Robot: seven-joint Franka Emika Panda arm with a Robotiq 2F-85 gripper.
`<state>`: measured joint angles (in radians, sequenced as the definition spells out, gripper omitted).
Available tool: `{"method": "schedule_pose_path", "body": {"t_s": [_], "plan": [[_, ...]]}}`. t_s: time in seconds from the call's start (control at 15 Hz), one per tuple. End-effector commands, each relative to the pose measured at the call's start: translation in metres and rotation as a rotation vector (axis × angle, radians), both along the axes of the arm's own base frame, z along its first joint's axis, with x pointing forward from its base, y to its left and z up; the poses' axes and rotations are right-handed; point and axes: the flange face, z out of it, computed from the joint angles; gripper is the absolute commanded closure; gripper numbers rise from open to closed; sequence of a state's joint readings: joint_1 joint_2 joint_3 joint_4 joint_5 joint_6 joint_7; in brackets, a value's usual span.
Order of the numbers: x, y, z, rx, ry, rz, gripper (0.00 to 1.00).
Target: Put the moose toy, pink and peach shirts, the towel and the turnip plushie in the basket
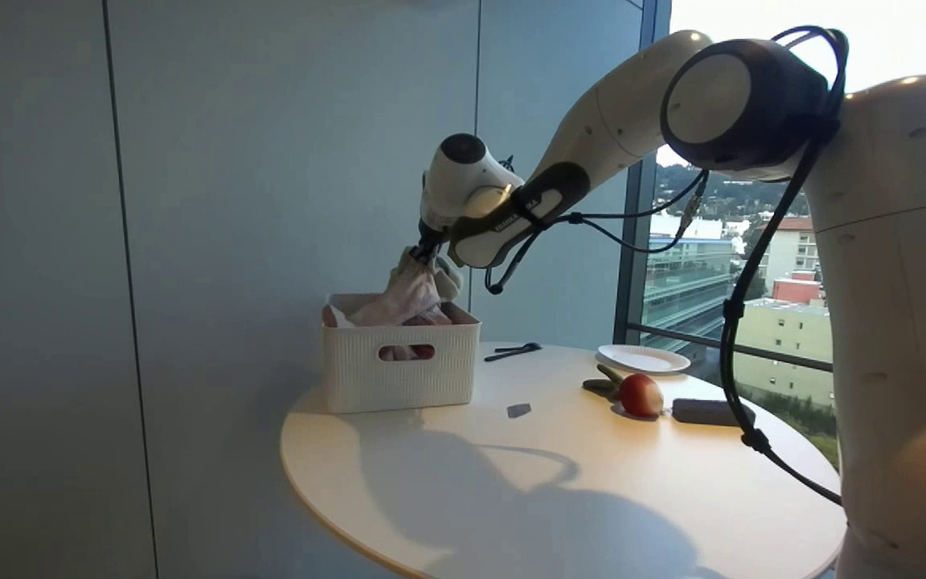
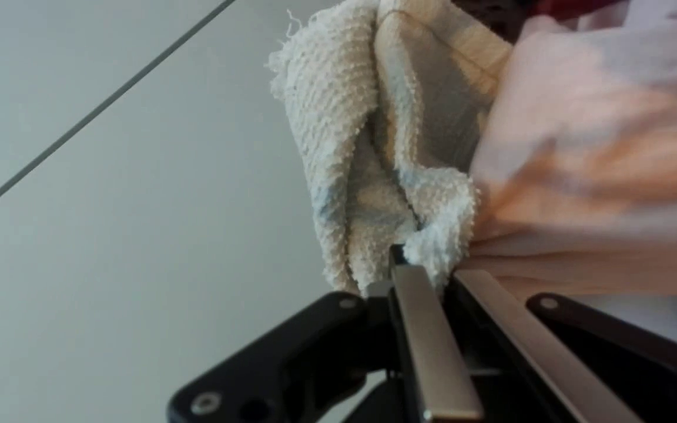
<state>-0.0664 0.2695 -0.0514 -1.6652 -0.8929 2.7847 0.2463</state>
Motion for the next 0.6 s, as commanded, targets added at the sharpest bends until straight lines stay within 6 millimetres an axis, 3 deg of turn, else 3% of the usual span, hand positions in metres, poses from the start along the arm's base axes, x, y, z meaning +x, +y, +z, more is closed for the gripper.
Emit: {"method": "schedule_pose_path", "body": {"t_s": [0.0, 0.2, 0.4, 0.47, 0.53], "plan": [[-0.005, -0.003, -0.036, -0.068, 0.124, 0.064, 0.93], [-0.019, 0.009, -0.075, -0.005, 0.303, 0.130, 0.93], [-0.024, 0.017, -0.094, 0.113, 0.429, 0.169, 0.92], [-0.025, 0.018, -0.093, 0.135, 0.448, 0.180, 0.67], [-0.026, 0.017, -0.088, 0.138, 0.451, 0.187, 0.66]]}}
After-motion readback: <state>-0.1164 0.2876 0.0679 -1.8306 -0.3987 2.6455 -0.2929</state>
